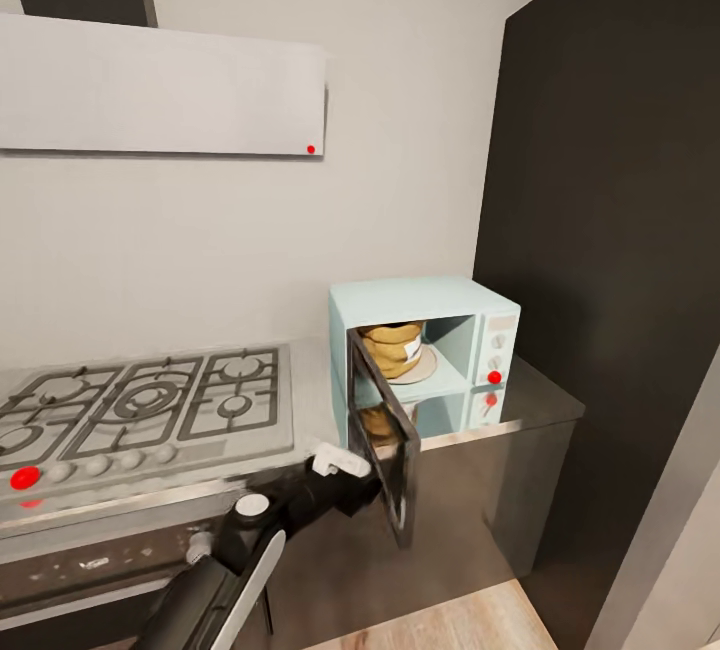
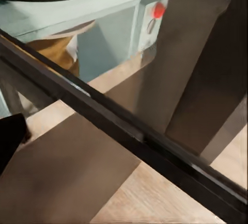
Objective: In the kitchen, take the popcorn bag from the countertop, put it into the microwave, and heat it until the popcorn is cooked so the cooked popcorn ends up inside the bag.
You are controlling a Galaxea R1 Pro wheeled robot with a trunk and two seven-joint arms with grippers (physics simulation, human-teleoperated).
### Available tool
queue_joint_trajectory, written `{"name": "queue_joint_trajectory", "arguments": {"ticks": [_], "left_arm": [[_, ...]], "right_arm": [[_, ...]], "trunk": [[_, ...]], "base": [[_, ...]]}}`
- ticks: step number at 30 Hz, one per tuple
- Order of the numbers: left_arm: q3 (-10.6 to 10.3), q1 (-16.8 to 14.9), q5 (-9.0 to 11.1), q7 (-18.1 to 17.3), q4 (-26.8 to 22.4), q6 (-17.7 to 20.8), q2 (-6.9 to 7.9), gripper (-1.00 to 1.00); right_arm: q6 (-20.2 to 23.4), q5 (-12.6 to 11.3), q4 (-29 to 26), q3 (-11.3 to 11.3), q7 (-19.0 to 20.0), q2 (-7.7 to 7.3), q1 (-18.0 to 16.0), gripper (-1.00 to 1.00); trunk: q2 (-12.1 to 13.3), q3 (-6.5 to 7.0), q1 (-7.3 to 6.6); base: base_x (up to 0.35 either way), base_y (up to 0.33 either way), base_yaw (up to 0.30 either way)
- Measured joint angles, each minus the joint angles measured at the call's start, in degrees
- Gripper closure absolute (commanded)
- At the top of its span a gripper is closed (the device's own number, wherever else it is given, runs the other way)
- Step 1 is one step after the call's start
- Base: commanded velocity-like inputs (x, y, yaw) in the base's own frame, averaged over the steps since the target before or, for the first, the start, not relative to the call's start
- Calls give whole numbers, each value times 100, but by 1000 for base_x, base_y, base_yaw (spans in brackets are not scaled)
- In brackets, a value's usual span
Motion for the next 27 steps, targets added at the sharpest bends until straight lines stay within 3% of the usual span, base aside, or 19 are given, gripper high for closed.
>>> {"name": "queue_joint_trajectory", "arguments": {"ticks": [3,8,10,12,13,16,19,23,27], "left_arm": [[-166,0,20,-47,0,-2,-23,-100],[-211,0,12,-54,9,-10,-195,-100],[-233,0,25,-51,15,-8,-390,-100],[-239,-1,-91,5,10,-4,-788,-100],[-248,-2,-41,11,-2,6,-833,-100],[-246,-188,-22,28,43,43,-835,-100],[-235,-854,67,44,629,81,-835,-100],[-232,-1405,245,52,1467,53,-835,-100],[-232,-1455,238,52,1531,45,-835,-100]], "right_arm": [[4,-1,0,0,2,-8,0,-100],[3,2,0,0,-5,-8,0,-100],[-2,2,0,0,-7,-18,0,-100],[-3,2,0,0,-6,-19,1,-100],[-3,2,0,0,-9,-17,0,-100],[-4,2,0,0,-22,-21,0,-100],[-5,2,0,0,-24,-23,0,-100],[1,2,0,0,-26,-16,0,-100],[5,2,0,0,-30,-18,0,-100]], "trunk": [[0,0,0],[0,0,0],[0,0,0],[0,0,0],[0,0,0],[0,1,0],[1,1,0],[0,0,0],[0,0,0]], "base": [[0,0,0],[0,0,0],[0,0,0],[0,0,0],[0,0,0],[0,0,0],[0,0,0],[0,0,0],[0,0,0]]}}
